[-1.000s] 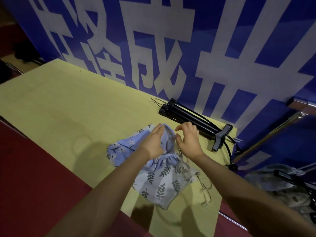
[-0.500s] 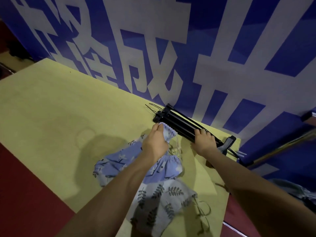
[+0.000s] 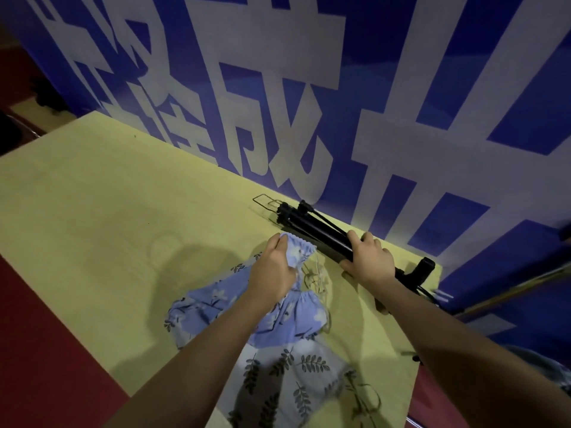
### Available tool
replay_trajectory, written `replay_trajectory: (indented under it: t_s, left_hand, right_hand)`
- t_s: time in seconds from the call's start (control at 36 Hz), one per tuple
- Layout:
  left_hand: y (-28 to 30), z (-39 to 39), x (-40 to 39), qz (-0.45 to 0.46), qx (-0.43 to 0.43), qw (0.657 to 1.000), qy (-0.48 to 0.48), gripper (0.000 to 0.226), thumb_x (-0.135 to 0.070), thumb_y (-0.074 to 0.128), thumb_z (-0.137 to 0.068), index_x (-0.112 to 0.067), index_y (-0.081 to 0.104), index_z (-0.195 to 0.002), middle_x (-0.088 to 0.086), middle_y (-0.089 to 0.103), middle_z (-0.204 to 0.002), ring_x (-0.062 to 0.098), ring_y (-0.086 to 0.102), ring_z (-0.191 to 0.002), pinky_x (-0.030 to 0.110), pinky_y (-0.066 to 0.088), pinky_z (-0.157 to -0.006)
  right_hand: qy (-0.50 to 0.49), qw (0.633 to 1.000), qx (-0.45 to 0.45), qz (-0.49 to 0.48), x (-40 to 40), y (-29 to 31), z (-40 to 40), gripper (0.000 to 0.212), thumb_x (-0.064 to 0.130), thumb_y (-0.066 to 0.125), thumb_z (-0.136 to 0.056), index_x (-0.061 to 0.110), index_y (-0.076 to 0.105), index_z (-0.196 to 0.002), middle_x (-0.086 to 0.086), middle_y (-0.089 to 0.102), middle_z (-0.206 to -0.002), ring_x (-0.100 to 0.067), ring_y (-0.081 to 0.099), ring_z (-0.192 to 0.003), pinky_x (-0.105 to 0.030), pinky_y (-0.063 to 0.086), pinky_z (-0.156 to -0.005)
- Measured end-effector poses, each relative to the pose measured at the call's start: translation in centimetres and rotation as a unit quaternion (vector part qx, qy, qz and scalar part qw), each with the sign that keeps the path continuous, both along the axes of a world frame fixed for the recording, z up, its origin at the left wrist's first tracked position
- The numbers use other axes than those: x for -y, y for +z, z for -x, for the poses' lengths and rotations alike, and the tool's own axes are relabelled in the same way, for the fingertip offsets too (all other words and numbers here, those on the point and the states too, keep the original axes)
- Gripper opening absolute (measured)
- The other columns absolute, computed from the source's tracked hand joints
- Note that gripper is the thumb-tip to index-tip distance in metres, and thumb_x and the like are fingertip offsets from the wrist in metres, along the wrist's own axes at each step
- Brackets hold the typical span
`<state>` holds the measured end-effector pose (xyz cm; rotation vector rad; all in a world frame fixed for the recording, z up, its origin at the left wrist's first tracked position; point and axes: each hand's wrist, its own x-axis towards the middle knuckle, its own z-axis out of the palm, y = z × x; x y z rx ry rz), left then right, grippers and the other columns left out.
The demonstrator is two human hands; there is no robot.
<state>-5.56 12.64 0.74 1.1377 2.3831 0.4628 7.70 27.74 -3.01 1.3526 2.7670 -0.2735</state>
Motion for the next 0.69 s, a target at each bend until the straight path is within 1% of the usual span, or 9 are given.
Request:
replay_trajectory:
  t_s: [0.14,0.19,0.25,0.33,0.39,0.47,0.58,0.64,0.69]
  left_hand:
    - [0.7,-0.4,1.1,0.011,-0.001,1.0,0.001,0.065,-0.01,0.044,-0.096,-0.014,0.011,-0.152,-0.002,0.006,-0.16,0.03,0.057,-0.103,0.029,0.035,-0.066]
    - [1.2,-0.4,1.5,0.013,-0.001,1.0,0.0,0.066,-0.01,0.043,-0.096,-0.015,0.009,-0.152,-0.003,0.004,-0.16,0.028,0.056,-0.107,0.03,0.037,-0.068]
    - [1.7,-0.5,2.1,0.019,-0.006,1.0,0.002,0.066,-0.01,0.042,-0.096,-0.015,0.008,-0.152,-0.004,0.003,-0.16,0.027,0.054,-0.111,0.03,0.038,-0.07]
    - [2.2,-0.8,3.0,0.023,-0.009,1.0,0.005,0.067,-0.009,0.043,-0.096,-0.015,0.007,-0.152,-0.005,0.001,-0.16,0.027,0.057,-0.104,0.031,0.038,-0.068]
    - [2.5,-1.1,3.6,0.019,-0.01,1.0,0.002,0.068,-0.008,0.044,-0.095,-0.014,0.007,-0.152,-0.004,0.0,-0.16,0.026,0.057,-0.099,0.03,0.038,-0.067]
    - [2.8,-1.3,4.8,0.007,-0.013,1.0,-0.004,0.071,-0.006,0.045,-0.094,-0.015,0.005,-0.152,-0.005,-0.002,-0.16,0.024,0.053,-0.08,0.03,0.036,-0.06]
    - [3.3,-0.9,6.6,-0.02,0.001,1.0,-0.021,0.077,-0.003,0.049,-0.092,-0.015,0.003,-0.152,-0.006,-0.004,-0.16,0.027,0.056,-0.076,0.031,0.038,-0.058]
    - [3.6,-0.7,7.5,-0.032,0.012,0.999,-0.029,0.077,-0.002,0.048,-0.092,-0.015,0.001,-0.152,-0.007,-0.004,-0.16,0.028,0.057,-0.08,0.032,0.038,-0.06]
    - [4.1,-0.8,8.3,-0.046,0.019,0.998,-0.028,0.077,-0.001,0.048,-0.092,-0.015,0.002,-0.152,-0.008,-0.004,-0.16,0.027,0.059,-0.096,0.033,0.042,-0.064]
  right_hand:
    - [-0.024,0.997,-0.069,0.035,1.2,1.3,-1.1,0.049,0.039,0.061,-0.087,0.019,0.034,-0.123,-0.009,0.05,-0.116,-0.029,0.057,-0.094,-0.041,0.055,-0.07]
    - [-0.029,0.994,-0.093,0.049,1.7,2.0,-1.4,0.046,0.036,0.06,-0.089,0.019,0.034,-0.122,-0.009,0.051,-0.112,-0.029,0.059,-0.091,-0.041,0.054,-0.067]
    - [-0.03,0.993,-0.103,0.051,2.4,2.8,-1.7,0.042,0.035,0.058,-0.09,0.018,0.034,-0.121,-0.008,0.053,-0.106,-0.028,0.058,-0.084,-0.038,0.051,-0.062]
    - [-0.027,0.994,-0.096,0.032,3.3,4.0,-2.2,0.038,0.035,0.058,-0.09,0.019,0.033,-0.114,-0.005,0.056,-0.094,-0.025,0.052,-0.072,-0.031,0.039,-0.055]
    - [-0.03,0.995,-0.089,0.019,3.9,4.7,-2.6,0.037,0.035,0.058,-0.089,0.019,0.033,-0.111,-0.003,0.055,-0.089,-0.025,0.051,-0.07,-0.029,0.037,-0.054]
    - [-0.025,0.995,-0.093,0.0,5.1,5.7,-3.4,0.036,0.036,0.057,-0.087,0.02,0.033,-0.109,-0.001,0.054,-0.088,-0.025,0.05,-0.07,-0.03,0.037,-0.055]
    - [-0.022,0.992,-0.128,-0.006,7.0,7.0,-4.2,0.035,0.038,0.056,-0.084,0.023,0.041,-0.113,-0.001,0.06,-0.088,-0.023,0.051,-0.071,-0.029,0.038,-0.058]
    - [-0.037,0.989,-0.146,0.002,8.0,7.9,-4.5,0.033,0.037,0.058,-0.082,0.022,0.048,-0.109,0.001,0.058,-0.083,-0.023,0.052,-0.071,-0.028,0.039,-0.058]
    - [-0.045,0.988,-0.149,0.011,9.0,8.8,-4.7,0.032,0.038,0.059,-0.081,0.021,0.051,-0.107,0.002,0.056,-0.079,-0.023,0.053,-0.071,-0.028,0.04,-0.058]
